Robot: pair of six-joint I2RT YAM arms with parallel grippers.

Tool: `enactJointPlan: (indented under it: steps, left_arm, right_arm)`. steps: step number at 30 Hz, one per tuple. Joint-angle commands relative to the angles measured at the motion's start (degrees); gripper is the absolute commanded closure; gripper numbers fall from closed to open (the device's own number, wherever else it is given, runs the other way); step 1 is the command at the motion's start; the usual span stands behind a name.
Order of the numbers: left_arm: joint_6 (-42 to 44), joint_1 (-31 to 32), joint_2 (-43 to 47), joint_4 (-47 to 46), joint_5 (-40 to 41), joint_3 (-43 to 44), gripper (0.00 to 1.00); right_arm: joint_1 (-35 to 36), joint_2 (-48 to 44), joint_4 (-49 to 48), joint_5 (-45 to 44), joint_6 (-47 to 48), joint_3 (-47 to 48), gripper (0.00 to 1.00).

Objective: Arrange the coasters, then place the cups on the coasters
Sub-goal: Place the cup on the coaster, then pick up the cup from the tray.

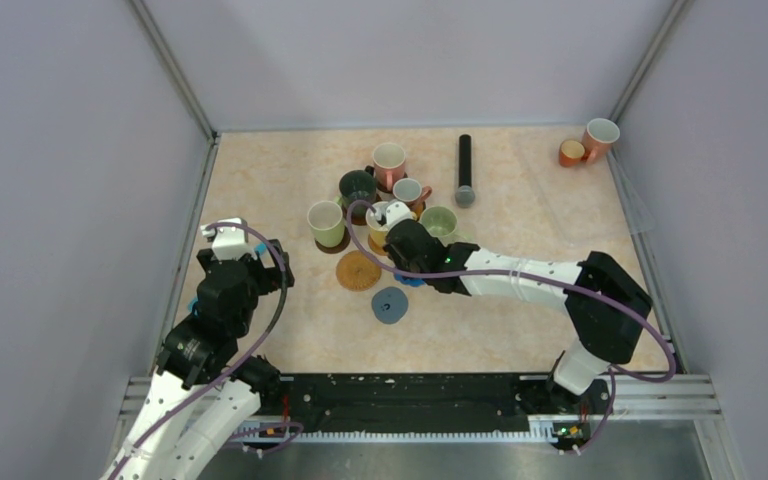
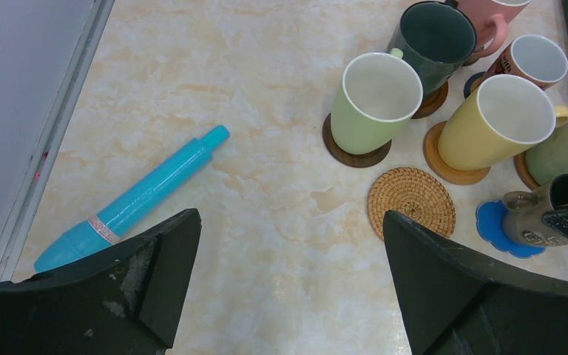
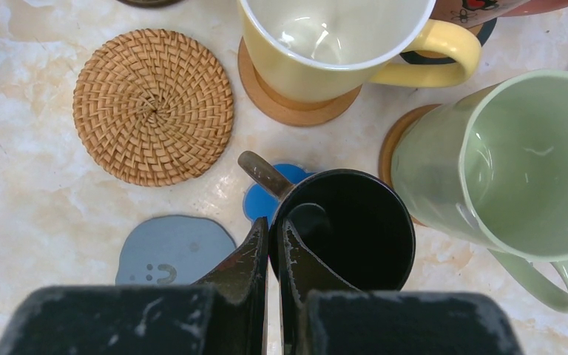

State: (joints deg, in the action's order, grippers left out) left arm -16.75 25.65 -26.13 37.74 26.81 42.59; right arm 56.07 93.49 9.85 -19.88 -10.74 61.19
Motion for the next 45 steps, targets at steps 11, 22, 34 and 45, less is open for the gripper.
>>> enactJointPlan:
  steps: [11,22,34,45]
  left_arm:
    - [0.3,0.0,-0.2,-2.2,-0.1,1.5,0.01]
    - [0.2,0.0,-0.2,-2.2,-0.3,1.5,0.01]
    - [0.2,0.0,1.2,-2.3,-1.1,1.3,0.01]
    - [0.9,0.1,0.3,-2.8,-6.0,1.0,0.01]
  right_arm:
    - [-0.2,-1.5,-2.0,-0.7,-1.6,0.0,0.79]
    - [-0.6,-6.1,4.7,2.3,0.2,6.1,0.62]
    - [-19.1,-6.1,7.4,-1.8,9.4,16.7,0.59]
    - [-42.7,6.4,0.1,-2.6,13.8,23.7,0.5]
